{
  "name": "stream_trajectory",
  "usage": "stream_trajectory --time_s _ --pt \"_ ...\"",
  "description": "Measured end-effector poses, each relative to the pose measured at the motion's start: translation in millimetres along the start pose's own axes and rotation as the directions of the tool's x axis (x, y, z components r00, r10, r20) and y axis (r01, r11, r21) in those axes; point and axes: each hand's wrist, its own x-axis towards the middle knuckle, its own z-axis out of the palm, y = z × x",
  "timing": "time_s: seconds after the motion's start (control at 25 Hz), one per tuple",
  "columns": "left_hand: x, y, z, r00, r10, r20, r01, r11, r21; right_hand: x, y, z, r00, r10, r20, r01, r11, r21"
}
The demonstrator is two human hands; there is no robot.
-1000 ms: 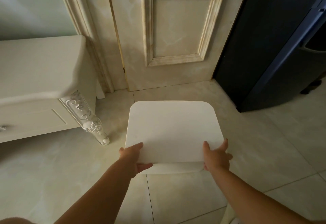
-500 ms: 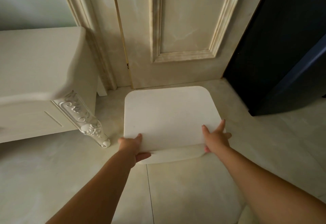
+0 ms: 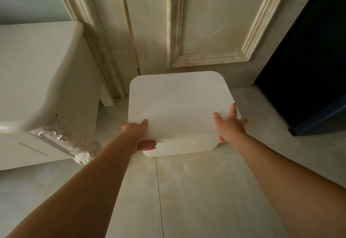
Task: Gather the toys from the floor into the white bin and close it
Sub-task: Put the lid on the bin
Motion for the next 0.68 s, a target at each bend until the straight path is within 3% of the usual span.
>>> stream_trajectory --time_s 0.68 --pt "37 36 17 0.997 0.072 0.001 -0.072 0.997 -0.027 54 -31 4 0.999 -0.041 -0.009 0.041 0.999 -0.005"
